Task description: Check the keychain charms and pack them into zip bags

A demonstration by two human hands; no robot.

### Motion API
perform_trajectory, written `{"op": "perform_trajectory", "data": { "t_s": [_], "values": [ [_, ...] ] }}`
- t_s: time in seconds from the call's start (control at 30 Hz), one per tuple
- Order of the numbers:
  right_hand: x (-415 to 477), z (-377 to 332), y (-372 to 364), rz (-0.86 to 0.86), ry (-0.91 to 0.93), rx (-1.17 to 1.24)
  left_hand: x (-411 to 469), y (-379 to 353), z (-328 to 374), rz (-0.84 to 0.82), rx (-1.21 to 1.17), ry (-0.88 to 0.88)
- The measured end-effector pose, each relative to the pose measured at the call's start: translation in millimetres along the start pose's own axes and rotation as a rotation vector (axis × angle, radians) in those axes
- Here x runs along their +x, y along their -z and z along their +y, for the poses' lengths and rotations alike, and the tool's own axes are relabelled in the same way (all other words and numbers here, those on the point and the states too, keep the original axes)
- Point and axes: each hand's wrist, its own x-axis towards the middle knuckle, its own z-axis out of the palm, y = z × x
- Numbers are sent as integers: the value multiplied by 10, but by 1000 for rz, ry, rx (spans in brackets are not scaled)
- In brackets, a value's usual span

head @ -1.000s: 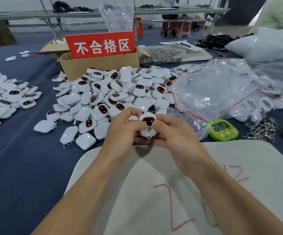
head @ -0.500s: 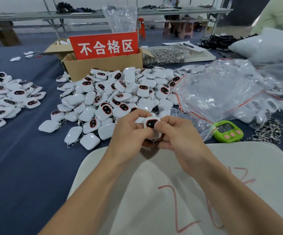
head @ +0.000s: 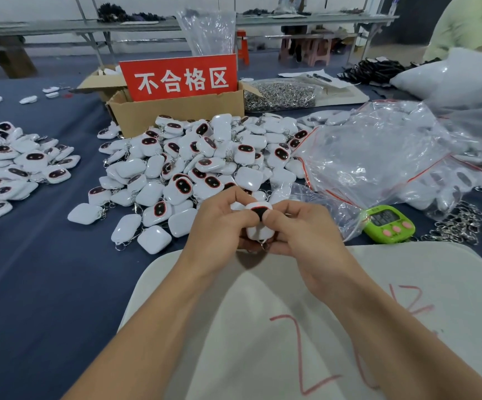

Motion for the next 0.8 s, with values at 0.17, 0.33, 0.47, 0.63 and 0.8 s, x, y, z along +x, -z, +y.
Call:
{"op": "perform_trajectory", "data": {
  "t_s": [0.17,0.33,0.47,0.63,0.8],
  "values": [
    [5,21,-12,-9,-10,19,10,10,-34,15,20,6],
    [-1,7,-8,-10,-6,10,21,11,-39,37,-29,23],
    [-32,-21,-2,-63,28,12,12,2,-54,12,-68,23],
    [-41,-11,5,-79,93,-16,6,-4,-46,-7,-96,22],
    [-34,0,-6,-57,85,-28,-17,5,-32,-35,-72,30]
  ]
}}
